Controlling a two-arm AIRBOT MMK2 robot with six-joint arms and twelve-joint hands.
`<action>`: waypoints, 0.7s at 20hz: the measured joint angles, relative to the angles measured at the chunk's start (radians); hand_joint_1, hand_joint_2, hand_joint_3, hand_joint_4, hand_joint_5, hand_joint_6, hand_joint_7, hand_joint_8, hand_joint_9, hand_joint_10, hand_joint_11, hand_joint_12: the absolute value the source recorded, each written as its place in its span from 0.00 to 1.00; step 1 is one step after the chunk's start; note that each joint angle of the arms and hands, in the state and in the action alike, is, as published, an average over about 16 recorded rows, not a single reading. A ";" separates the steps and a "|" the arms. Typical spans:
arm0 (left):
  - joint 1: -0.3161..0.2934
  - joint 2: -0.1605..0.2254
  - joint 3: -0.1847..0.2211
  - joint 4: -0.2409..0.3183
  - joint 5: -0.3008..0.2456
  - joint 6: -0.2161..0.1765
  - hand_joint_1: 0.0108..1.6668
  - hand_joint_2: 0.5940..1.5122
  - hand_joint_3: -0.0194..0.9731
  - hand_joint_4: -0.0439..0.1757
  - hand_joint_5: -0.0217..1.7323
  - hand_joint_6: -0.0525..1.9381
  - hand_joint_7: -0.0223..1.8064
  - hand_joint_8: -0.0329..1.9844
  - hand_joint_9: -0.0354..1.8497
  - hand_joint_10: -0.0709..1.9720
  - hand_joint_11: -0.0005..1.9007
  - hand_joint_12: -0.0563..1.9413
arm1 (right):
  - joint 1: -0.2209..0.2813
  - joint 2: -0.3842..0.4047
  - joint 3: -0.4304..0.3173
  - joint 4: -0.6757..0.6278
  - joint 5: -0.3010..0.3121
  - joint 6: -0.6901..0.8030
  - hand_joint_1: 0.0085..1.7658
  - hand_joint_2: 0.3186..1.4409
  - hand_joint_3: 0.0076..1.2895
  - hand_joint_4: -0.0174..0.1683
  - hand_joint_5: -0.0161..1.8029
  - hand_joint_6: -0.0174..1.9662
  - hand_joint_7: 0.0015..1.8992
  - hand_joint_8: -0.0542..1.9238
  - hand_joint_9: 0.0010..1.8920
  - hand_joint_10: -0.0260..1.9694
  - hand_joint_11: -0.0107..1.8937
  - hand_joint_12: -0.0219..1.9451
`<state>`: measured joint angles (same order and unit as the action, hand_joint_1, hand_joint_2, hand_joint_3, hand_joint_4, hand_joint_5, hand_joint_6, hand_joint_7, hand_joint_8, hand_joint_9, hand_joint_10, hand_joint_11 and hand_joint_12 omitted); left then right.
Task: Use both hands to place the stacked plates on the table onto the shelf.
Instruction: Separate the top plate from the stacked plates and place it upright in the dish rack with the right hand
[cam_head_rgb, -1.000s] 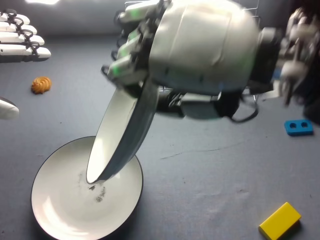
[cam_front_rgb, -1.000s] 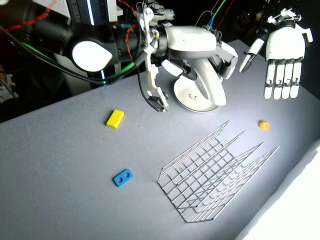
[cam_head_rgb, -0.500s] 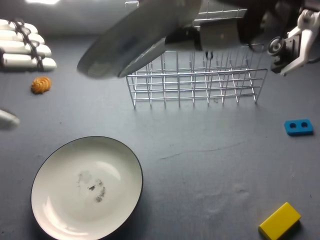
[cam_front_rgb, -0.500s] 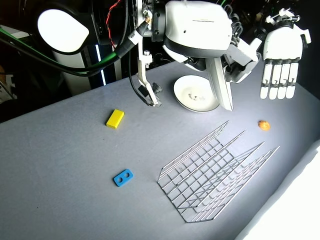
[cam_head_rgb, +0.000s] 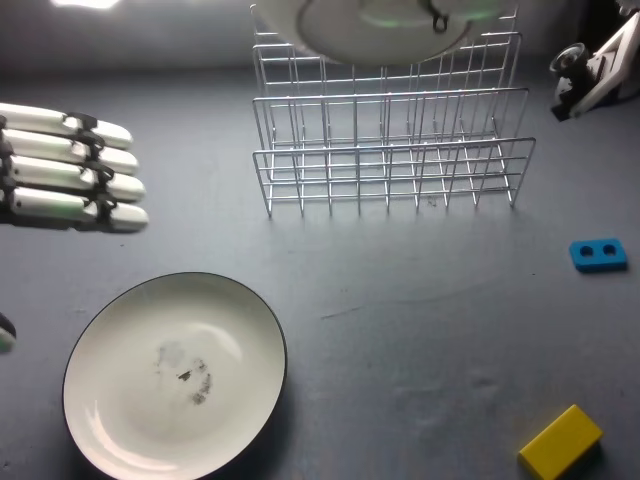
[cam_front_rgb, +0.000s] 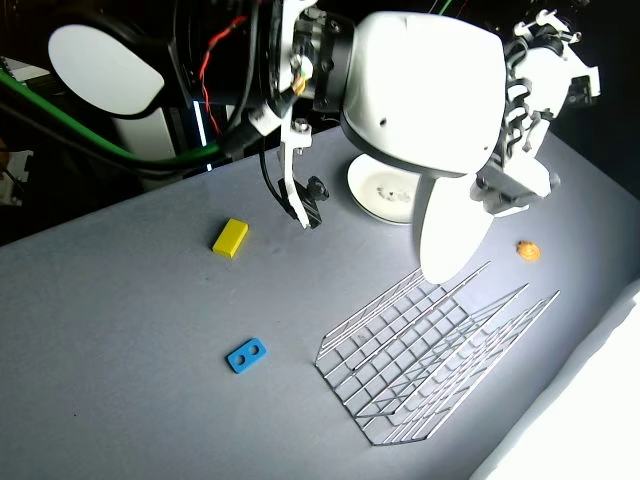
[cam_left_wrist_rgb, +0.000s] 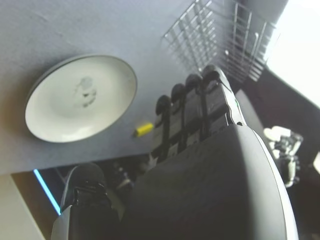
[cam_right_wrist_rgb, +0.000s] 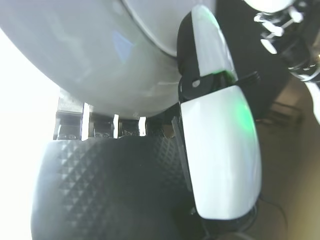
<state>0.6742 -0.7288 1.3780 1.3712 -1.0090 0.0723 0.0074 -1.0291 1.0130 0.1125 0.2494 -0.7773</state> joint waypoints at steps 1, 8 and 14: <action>0.002 -0.001 -0.002 0.001 -0.023 0.000 0.01 0.60 0.04 0.20 0.09 0.03 0.08 0.03 0.07 0.04 0.01 0.08 | 0.003 -0.004 0.011 0.016 -0.009 0.002 0.66 0.68 0.00 0.07 0.42 0.63 0.48 0.64 0.47 0.31 0.26 0.68; 0.007 -0.004 -0.016 0.002 -0.138 0.000 0.01 0.60 0.04 0.20 0.10 0.03 0.08 0.03 0.07 0.04 0.01 0.10 | 0.003 -0.040 0.088 0.087 -0.052 -0.002 0.66 0.68 0.00 0.05 0.43 0.61 0.49 0.63 0.48 0.32 0.26 0.68; 0.019 -0.005 -0.028 0.013 -0.170 0.002 0.01 0.60 0.04 0.20 0.10 0.03 0.08 0.03 0.07 0.04 0.01 0.11 | -0.023 -0.075 0.141 0.096 -0.050 -0.008 0.66 0.69 0.00 0.05 0.43 0.60 0.49 0.62 0.47 0.33 0.25 0.68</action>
<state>0.6928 -0.7338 1.3497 1.3838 -1.1795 0.0746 -0.0153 -1.1037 1.1539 0.2083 0.1997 -0.7857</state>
